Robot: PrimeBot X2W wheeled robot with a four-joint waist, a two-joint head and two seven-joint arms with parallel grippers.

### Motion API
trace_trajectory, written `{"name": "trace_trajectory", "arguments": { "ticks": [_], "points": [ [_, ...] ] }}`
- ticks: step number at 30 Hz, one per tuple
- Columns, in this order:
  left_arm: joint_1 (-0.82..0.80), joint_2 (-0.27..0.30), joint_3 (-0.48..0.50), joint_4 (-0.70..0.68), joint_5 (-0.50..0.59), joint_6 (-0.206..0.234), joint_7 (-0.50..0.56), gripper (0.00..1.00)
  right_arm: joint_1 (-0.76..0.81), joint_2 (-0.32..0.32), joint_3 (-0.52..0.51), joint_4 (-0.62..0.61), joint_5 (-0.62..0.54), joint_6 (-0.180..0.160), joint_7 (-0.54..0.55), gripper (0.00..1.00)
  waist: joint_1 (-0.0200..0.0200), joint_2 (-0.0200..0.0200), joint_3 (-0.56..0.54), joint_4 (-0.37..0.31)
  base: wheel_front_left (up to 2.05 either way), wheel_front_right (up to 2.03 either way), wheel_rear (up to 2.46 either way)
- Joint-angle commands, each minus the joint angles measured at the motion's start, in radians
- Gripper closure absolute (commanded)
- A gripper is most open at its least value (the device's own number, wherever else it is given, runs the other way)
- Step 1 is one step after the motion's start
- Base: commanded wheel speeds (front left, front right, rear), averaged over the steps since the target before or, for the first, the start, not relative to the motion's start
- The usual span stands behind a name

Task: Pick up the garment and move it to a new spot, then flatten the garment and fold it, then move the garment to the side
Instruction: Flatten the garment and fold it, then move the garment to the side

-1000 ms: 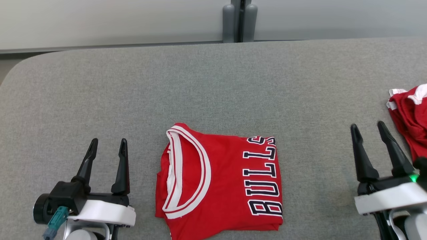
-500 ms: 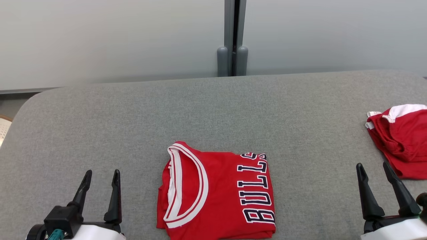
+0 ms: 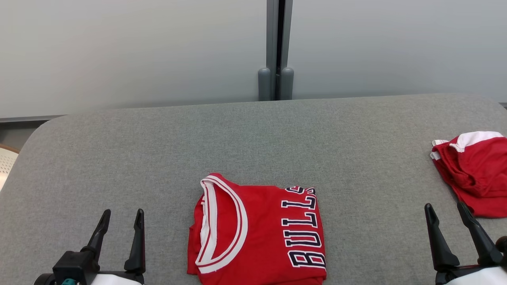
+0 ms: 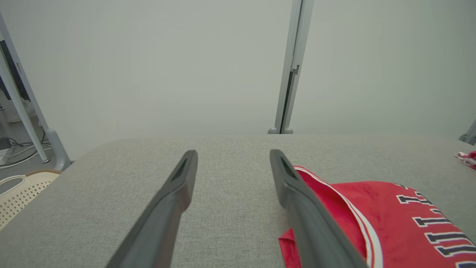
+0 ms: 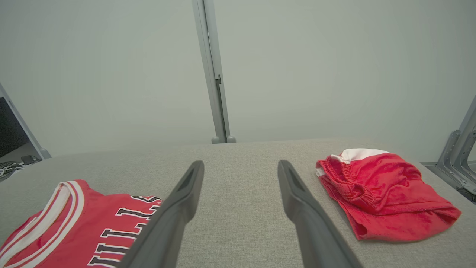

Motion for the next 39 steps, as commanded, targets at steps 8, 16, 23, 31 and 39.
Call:
{"name": "trace_trajectory", "arguments": {
  "ticks": [8, 16, 23, 31, 39],
  "points": [
    [0.003, 0.011, 0.0, -0.01, -0.008, 0.012, 0.002, 0.0, 0.004, 0.007, -0.002, -0.015, -0.01, 0.0, 0.013, 0.0, 0.0, -0.0001, 0.005, -0.002, 0.0, 0.0, 0.0],
    [-0.01, 0.017, -0.004, -0.013, -0.012, 0.017, 0.002, 0.0, 0.0, 0.014, -0.005, -0.021, -0.018, 0.0, 0.022, 0.0, 0.0, -0.0001, 0.013, -0.004, 0.0, 0.0, 0.0],
    [-0.052, 0.012, -0.013, -0.023, -0.007, 0.016, -0.005, 0.0, -0.014, 0.016, -0.007, -0.029, -0.027, 0.0, 0.034, 0.0, 0.0, -0.0001, 0.05, 0.015, 0.0, 0.0, 0.0],
    [-0.153, -0.019, -0.033, -0.023, -0.001, 0.004, -0.031, 0.0, -0.081, 0.018, 0.053, 0.056, -0.003, 0.0, 0.025, 0.0, 0.0, -0.0001, 0.14, 0.074, 0.0, 0.0, 0.0],
    [-0.272, -0.061, -0.058, 0.01, 0.005, -0.016, -0.06, 0.0, -0.185, 0.034, 0.219, 0.313, 0.104, 0.0, 0.021, 0.0, 0.0, -0.0001, 0.232, 0.152, 0.0, 0.0, 0.0]
  ]
}}
